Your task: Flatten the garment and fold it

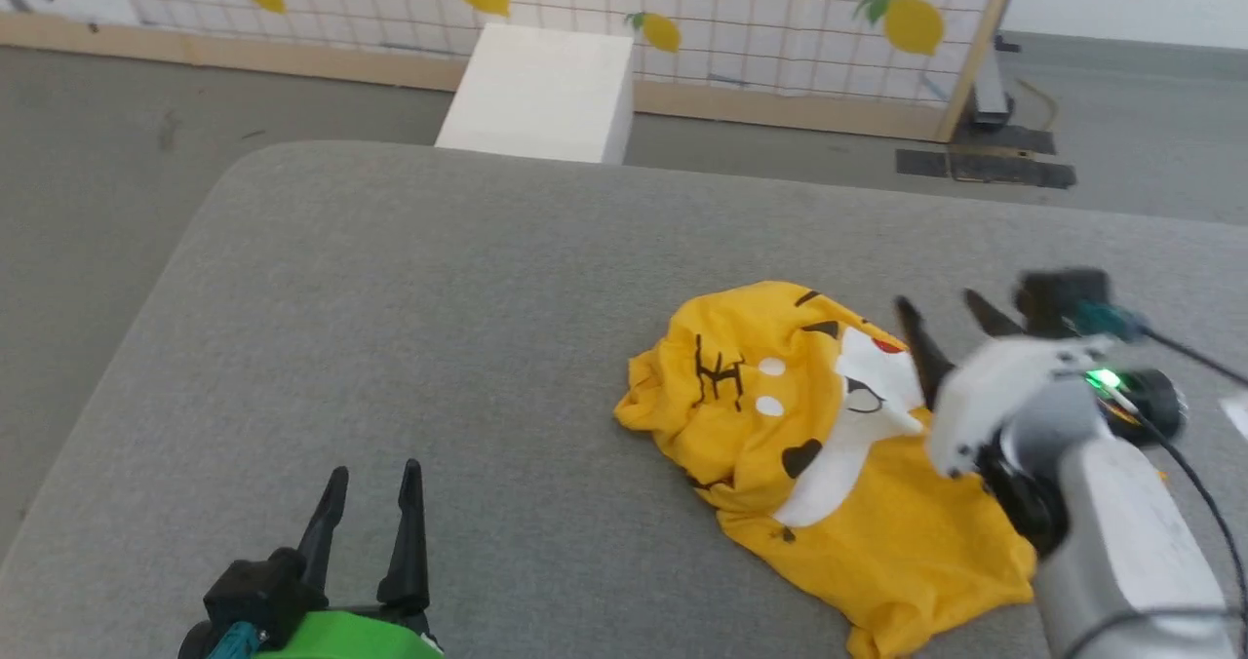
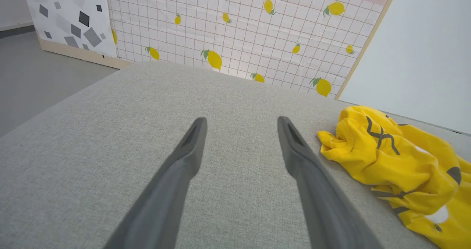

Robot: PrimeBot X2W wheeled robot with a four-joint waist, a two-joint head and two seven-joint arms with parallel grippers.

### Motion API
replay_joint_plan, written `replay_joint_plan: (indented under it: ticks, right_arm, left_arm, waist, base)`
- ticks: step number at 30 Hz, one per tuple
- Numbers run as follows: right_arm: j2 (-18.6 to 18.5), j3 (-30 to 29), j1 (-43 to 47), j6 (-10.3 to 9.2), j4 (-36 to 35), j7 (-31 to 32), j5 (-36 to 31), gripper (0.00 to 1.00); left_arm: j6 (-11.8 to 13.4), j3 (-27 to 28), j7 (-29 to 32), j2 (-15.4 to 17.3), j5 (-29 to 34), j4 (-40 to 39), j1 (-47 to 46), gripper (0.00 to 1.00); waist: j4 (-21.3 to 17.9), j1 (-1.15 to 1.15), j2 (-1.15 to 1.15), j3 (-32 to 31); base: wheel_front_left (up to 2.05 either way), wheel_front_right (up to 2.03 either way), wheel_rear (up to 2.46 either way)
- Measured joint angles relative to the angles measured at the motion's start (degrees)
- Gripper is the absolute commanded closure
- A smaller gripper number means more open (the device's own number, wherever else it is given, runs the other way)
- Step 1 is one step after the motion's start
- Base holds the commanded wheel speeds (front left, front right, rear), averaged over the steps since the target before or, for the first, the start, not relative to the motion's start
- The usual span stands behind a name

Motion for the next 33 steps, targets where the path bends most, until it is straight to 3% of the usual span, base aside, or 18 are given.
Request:
replay_joint_plan:
  ticks: [5, 9, 13, 18, 23, 31, 32, 33]
  right_arm:
    - [0.8, -3.7, 11.6, 0.0, -11.2, 0.5, -2.8, 0.0]
    - [1.1, 1.1, 16.4, 0.0, -15.3, 4.1, -2.4, 0.0]
    - [1.4, 5.3, 15.3, 0.0, -17.3, 7.7, -3.4, 0.0]
    - [1.0, 9.1, 10.6, 0.0, -15.5, 17.0, -6.0, 0.0]
    - [-2.7, 14.4, 7.3, 0.02, -11.8, 27.4, -5.6, 0.0]
    - [-5.0, 18.9, 2.1, 0.01, -3.2, 30.8, -5.2, 0.0]
    - [-5.2, 19.2, 1.4, 0.01, -2.2, 30.9, -5.0, 0.1]
    - [-5.4, 19.7, 0.6, 0.01, -1.4, 30.8, -4.9, 0.64]
  left_arm:
    - [0.0, 0.8, 0.0, 0.0, 0.2, -0.5, 0.7, 0.0]
    - [-0.1, 0.9, 0.0, 0.1, 0.3, -0.7, 0.6, 0.0]
    - [-0.2, 0.9, 0.0, 0.1, 0.3, -0.6, 0.2, 0.0]
    - [-0.5, 0.3, 0.0, 0.1, 0.2, 0.1, -1.6, 0.0]
    - [-0.6, 0.3, 0.0, 0.1, -0.3, 1.1, -2.4, 0.0]
    - [-0.6, 0.1, 0.0, 0.1, -0.7, 2.3, -3.6, 0.0]
    - [-0.7, 0.0, 0.0, 0.1, -0.8, 2.4, -3.8, 0.0]
    - [-0.7, 0.0, 0.0, 0.1, -0.8, 2.4, -3.9, 0.0]
  waist:
    - [-2.6, 0.0, 0.0, 0.2]
    - [-4.2, 0.0, 0.0, 1.4]
    - [-5.0, 0.0, 0.0, 3.1]
    - [-4.7, 0.0, 0.0, 4.8]
    - [-2.4, 0.0, 0.0, 5.6]
    - [1.4, 0.0, 0.0, 6.8]
    - [1.9, 0.0, 0.0, 7.0]
    - [2.3, 0.0, 0.0, 7.1]
  base:
    - [0.0, 0.0, 0.0]
    - [0.0, 0.0, 0.0]
    - [0.0, 0.0, 0.0]
    - [0.0, 0.0, 0.0]
    - [0.0, 0.0, 0.0]
    - [0.0, 0.0, 0.0]
    - [0.0, 0.0, 0.0]
    - [0.0, 0.0, 0.0]
